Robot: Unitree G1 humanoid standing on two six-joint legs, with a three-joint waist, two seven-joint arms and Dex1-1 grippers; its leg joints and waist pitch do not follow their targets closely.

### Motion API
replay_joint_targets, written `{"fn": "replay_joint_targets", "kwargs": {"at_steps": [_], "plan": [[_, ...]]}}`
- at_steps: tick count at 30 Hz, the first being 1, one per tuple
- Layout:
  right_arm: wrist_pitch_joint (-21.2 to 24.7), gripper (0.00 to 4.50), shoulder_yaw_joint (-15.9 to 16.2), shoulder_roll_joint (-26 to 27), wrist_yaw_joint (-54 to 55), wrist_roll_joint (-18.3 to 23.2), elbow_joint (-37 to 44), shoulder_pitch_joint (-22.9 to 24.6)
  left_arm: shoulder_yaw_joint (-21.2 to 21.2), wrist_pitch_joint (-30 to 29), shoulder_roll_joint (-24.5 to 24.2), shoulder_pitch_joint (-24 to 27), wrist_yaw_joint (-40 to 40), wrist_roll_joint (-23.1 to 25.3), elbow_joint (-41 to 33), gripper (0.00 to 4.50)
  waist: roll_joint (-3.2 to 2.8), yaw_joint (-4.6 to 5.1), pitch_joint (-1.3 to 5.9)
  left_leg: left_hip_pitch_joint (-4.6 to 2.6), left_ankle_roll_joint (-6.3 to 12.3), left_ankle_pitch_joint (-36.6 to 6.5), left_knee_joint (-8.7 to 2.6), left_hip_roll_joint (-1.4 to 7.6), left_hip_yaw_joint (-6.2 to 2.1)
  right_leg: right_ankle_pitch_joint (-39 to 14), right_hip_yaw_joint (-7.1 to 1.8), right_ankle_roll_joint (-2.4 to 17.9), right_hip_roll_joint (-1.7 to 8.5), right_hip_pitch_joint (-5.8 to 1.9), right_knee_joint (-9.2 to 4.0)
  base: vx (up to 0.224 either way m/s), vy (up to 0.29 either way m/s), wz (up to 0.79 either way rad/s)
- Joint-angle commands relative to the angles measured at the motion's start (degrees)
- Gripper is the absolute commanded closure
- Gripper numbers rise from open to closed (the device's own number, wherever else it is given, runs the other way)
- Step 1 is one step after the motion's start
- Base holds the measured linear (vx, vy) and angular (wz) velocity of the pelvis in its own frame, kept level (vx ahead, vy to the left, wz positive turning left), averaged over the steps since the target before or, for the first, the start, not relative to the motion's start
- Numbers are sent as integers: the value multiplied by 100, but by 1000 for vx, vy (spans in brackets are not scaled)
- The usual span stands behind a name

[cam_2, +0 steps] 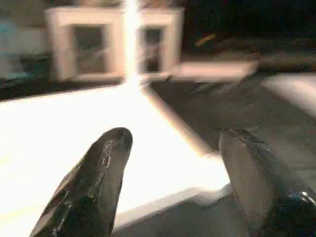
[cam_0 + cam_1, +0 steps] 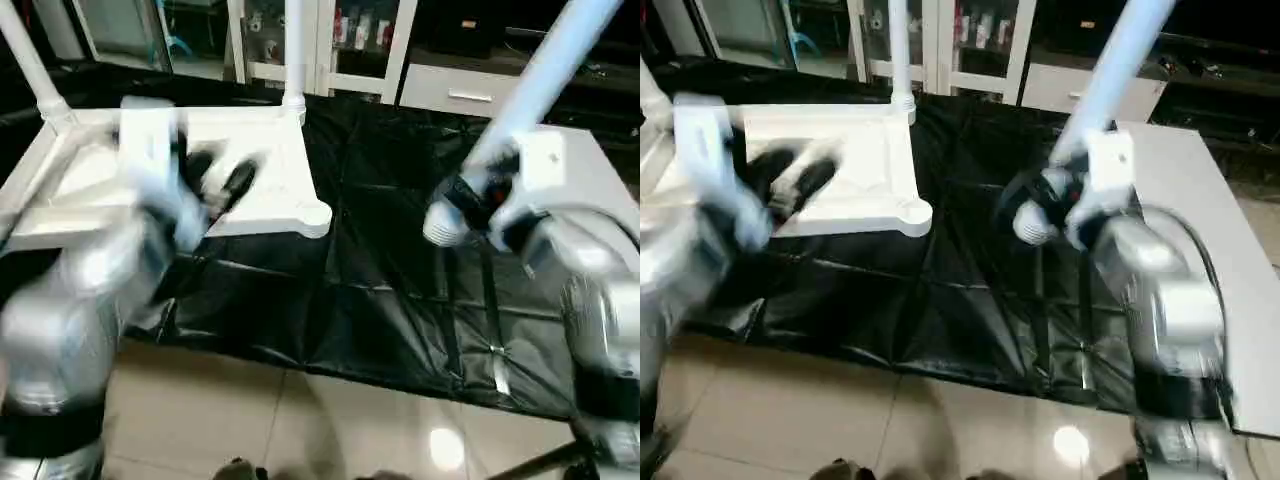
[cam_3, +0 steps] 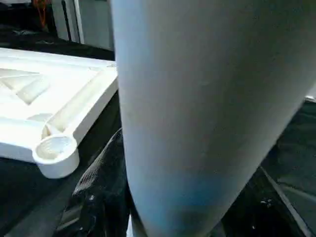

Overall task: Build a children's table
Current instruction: Pick table leg

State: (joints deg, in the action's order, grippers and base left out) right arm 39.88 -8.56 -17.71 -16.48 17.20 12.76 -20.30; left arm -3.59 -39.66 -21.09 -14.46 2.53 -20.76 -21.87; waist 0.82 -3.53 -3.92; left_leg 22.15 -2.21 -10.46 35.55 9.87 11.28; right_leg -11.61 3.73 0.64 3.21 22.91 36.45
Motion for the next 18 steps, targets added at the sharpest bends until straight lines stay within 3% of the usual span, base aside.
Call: {"fn": "replay_joint_targets", "kwargs": {"at_steps": [1,2,3,4,5,6,7,8,9,10,11,12,13,14,15,16,17,18], "plan": [[-63,267,-72,249,153,202,462,256,381,474,332,147,-430,367,125,120,-34,26,395,-95,-85,-1222,-427,289,-161,-1557,-410,540,514,-262,-591,0,0,0],[-83,267,-57,357,238,230,563,402,506,591,418,214,-513,440,191,120,-24,-3,391,-74,38,-1236,-403,276,-145,-1714,-460,591,611,-289,-621,0,0,0],[-101,267,-22,451,301,244,660,539,684,701,448,230,-557,555,282,120,-15,-55,395,-43,279,-1144,-317,270,-161,-2029,-566,690,800,-319,-704,0,0,0],[-117,267,26,513,350,231,727,627,789,769,458,239,-554,663,335,120,0,-138,393,2,489,-998,-128,282,-228,-2406,-750,760,1098,-374,-825,0,0,0],[-130,267,108,579,407,192,776,690,800,817,512,239,-559,691,400,120,-22,-177,386,61,596,-885,-19,304,-302,-2612,-857,776,1284,-416,-884,0,0,0],[-164,267,183,633,449,140,828,758,807,900,574,262,-565,754,451,120,-6,-206,381,145,653,-798,109,319,-365,-2856,-943,791,1442,-464,-927,-20,95,-11],[-308,267,334,670,475,1,794,858,900,1191,659,229,-540,913,652,120,-132,-243,376,318,631,-694,358,368,-630,-3429,-1032,858,1683,-498,-979,-13,154,-18],[-342,267,363,671,473,-33,786,880,918,1284,682,228,-525,975,701,120,-116,-182,369,310,673,-696,188,297,-644,-3365,-844,936,1393,-460,-913,-13,154,-18],[-382,267,385,681,485,-83,734,853,910,1391,748,192,-513,1035,833,120,-280,-173,369,236,720,-775,43,270,-633,-3312,-725,960,1218,-414,-879,-21,205,-12],[-364,267,360,717,513,-104,715,770,900,1593,815,138,-492,1139,991,120,-285,27,389,-79,938,-1127,-306,176,-408,-2708,-335,847,650,-250,-713,-26,242,-2],[-359,267,354,725,519,-107,713,754,900,1632,828,128,-488,1160,1021,120,-285,27,389,-79,938,-1127,-306,176,-408,-2708,-335,847,650,-250,-713,-26,242,-2],[-420,267,324,687,470,-117,638,670,925,1604,895,35,-578,1223,1149,120,-381,218,421,-300,1222,-1305,-504,102,-357,-1966,-86,671,255,-88,-482,-37,255,8],[-475,267,312,666,442,-132,562,596,963,1605,928,-54,-667,1271,1279,120,-453,364,406,-400,1266,-1663,-757,154,-293,-1391,155,501,-18,79,-151,-65,237,19],[-524,267,292,652,423,-136,471,539,1014,1603,941,-114,-717,1311,1350,120,-411,399,397,-357,1172,-1871,-886,228,-277,-1112,245,402,-65,66,73,-65,237,19],[-566,267,284,640,428,-131,400,500,1060,1640,956,-161,-748,1364,1424,120,-429,427,393,-294,934,-2108,-1038,381,-347,-594,302,193,23,-25,306,-83,180,14],[-607,267,291,636,429,-114,297,409,1066,1728,932,-276,-825,1529,1531,120,-345,414,374,-280,399,-2479,-1058,482,-360,-426,216,245,223,-36,128,-82,115,3],[-607,267,291,636,429,-114,297,409,1066,1728,932,-276,-825,1529,1531,120,-291,404,377,-221,16,-2838,-1077,476,-364,-507,122,278,319,-115,34,-82,115,3],[-650,267,315,646,439,-131,215,364,980,1737,937,-336,-790,1516,1605,120,-233,313,400,-289,-914,-3442,-784,342,-333,-1364,-186,612,626,14,-318,-81,84,9]]}}
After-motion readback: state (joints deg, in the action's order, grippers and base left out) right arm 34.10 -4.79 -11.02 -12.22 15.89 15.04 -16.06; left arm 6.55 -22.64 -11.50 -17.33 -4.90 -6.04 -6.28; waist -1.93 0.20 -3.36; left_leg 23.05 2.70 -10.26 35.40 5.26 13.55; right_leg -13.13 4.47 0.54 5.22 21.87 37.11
